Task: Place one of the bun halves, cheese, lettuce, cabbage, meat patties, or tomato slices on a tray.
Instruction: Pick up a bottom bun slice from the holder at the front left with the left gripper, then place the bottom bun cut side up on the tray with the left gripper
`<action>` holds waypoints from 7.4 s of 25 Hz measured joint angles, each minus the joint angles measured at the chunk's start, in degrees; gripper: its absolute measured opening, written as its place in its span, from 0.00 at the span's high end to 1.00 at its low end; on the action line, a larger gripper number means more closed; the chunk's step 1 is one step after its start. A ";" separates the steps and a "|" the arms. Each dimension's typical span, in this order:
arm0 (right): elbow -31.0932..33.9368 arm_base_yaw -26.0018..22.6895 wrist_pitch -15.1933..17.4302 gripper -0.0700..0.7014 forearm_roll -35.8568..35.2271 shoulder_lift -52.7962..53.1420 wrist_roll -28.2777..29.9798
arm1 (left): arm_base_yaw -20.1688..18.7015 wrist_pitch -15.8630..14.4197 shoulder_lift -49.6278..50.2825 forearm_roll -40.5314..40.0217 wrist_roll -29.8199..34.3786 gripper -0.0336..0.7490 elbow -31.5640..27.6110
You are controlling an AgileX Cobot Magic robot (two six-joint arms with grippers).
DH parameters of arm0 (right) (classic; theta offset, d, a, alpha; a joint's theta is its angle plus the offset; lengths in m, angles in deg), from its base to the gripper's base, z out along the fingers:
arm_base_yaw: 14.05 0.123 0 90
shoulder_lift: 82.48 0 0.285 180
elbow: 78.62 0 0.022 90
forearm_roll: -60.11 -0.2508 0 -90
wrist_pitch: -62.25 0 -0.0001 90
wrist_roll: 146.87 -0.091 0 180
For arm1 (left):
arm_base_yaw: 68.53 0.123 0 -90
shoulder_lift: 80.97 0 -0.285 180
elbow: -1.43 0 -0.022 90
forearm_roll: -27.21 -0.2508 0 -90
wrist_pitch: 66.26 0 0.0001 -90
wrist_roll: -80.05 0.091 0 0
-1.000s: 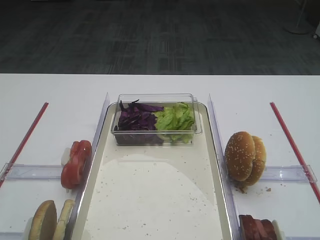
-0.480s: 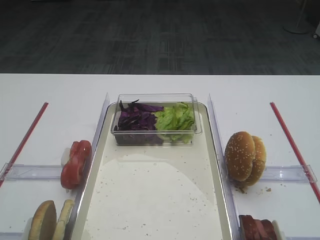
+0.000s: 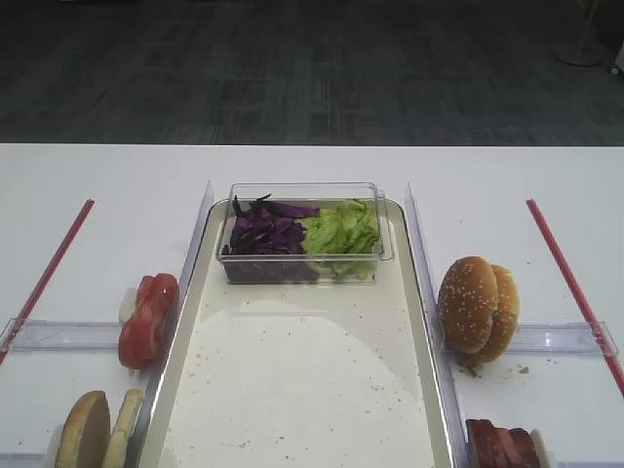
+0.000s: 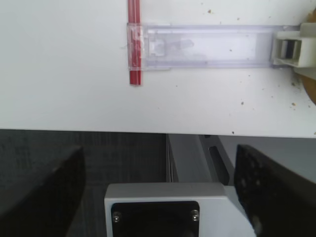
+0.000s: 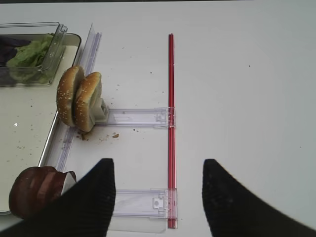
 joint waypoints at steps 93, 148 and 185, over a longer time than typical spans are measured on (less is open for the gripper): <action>0.00 0.00 0.00 0.36 0.00 0.00 0.00 | -43.72 5.69 36.73 1.68 -39.77 0.25 25.73; 0.00 0.00 0.00 0.36 0.00 0.00 0.00 | -43.72 6.76 32.90 -1.99 -38.84 0.92 22.31; 0.00 0.00 0.00 0.36 0.00 0.00 0.00 | -33.21 6.43 27.76 -0.33 -31.69 0.92 27.44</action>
